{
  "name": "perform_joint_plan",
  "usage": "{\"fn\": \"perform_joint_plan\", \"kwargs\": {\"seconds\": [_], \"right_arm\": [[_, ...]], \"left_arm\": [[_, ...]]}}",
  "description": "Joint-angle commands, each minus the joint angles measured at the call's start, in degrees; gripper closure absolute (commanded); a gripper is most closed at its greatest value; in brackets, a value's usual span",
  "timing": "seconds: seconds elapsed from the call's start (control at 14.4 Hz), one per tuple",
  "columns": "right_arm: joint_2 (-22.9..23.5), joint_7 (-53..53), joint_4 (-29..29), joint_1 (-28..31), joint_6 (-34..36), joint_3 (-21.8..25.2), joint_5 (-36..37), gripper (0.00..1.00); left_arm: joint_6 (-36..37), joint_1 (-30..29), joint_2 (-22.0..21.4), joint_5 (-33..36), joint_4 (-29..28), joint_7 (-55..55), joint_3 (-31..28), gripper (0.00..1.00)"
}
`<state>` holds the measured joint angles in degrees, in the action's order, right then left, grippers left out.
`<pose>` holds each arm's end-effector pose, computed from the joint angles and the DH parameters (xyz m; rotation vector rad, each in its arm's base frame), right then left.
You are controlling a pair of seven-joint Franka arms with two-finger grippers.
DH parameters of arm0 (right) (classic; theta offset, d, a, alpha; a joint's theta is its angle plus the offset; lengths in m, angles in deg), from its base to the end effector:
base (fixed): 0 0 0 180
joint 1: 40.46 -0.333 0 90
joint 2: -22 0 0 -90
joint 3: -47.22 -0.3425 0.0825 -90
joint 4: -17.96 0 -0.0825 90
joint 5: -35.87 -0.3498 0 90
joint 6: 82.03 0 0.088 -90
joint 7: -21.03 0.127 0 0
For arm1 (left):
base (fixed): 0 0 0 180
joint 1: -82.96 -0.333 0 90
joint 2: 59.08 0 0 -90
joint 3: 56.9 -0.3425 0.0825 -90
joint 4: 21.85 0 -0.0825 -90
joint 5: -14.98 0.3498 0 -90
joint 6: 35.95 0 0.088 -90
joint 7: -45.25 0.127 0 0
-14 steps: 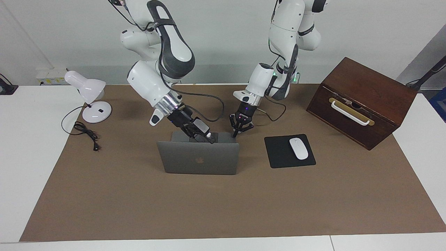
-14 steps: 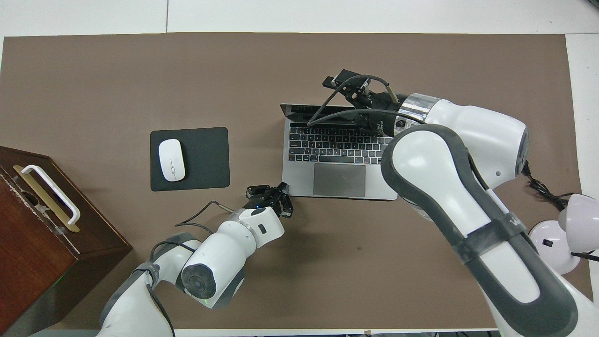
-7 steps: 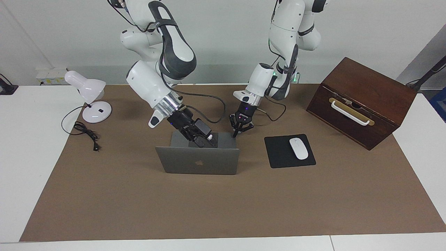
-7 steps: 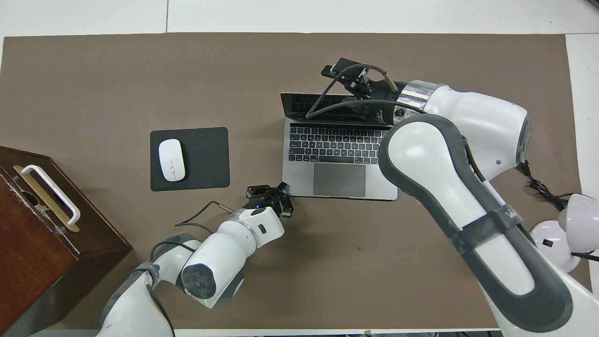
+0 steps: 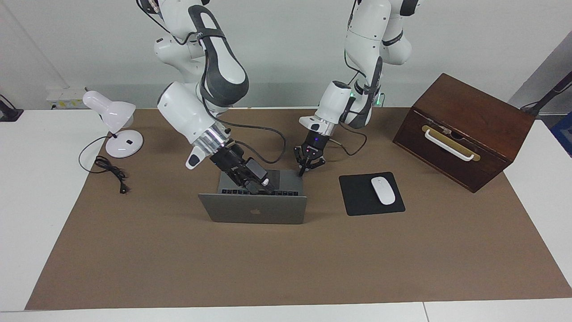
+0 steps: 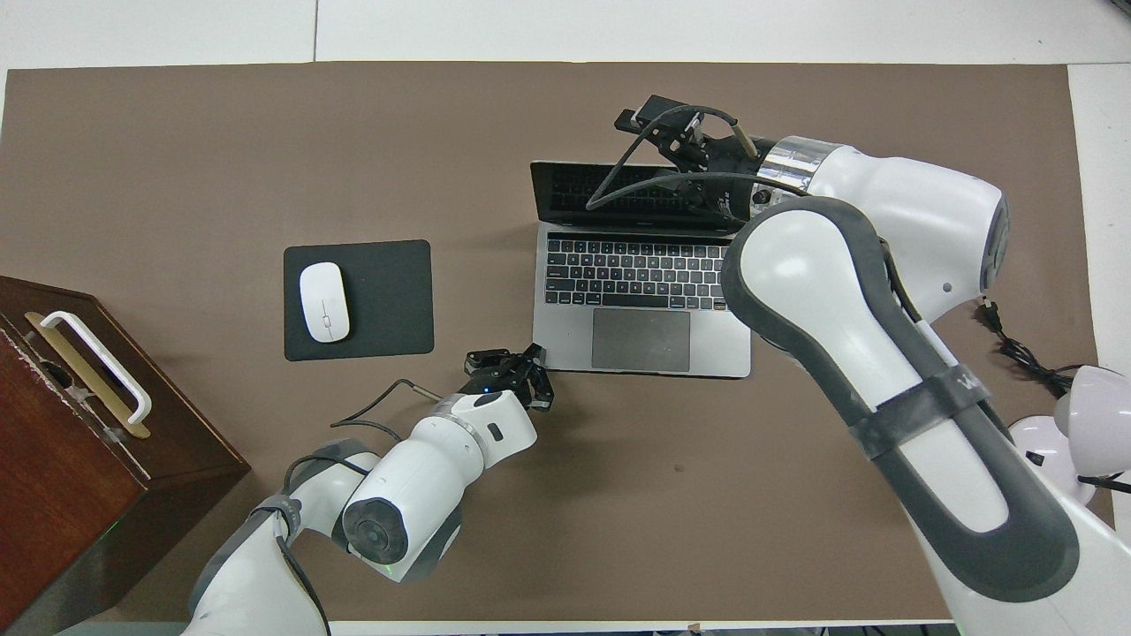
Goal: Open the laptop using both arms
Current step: 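Push the raised lid farther open with the right gripper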
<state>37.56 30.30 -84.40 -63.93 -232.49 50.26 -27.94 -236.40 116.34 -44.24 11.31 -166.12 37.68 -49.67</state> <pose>0.6197 0.2211 0.4837 -2.1271 0.7124 -0.3417 0.4002 -0.3306 0.3090 2.5959 -0.6516 0.9056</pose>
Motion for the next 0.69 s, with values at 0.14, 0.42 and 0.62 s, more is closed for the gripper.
{"fn": "perform_joint_plan", "kwargs": {"seconds": [0.14,0.42,0.62], "right_arm": [[0.4,-0.7,1.6,-0.2,1.7,-0.1,2.9,0.00],[-1.1,-0.7,1.9,0.4,7.3,0.0,14.4,0.00],[-3.5,-0.7,2.2,0.6,14.3,0.3,24.7,0.00]], "left_arm": [[-0.4,-0.2,4.9,-0.3,2.1,1.7,-0.5,1.00],[-0.4,-0.2,4.9,-0.3,2.1,1.7,-0.6,1.00],[-0.4,-0.2,4.9,-0.3,2.1,1.7,-0.6,1.00]]}}
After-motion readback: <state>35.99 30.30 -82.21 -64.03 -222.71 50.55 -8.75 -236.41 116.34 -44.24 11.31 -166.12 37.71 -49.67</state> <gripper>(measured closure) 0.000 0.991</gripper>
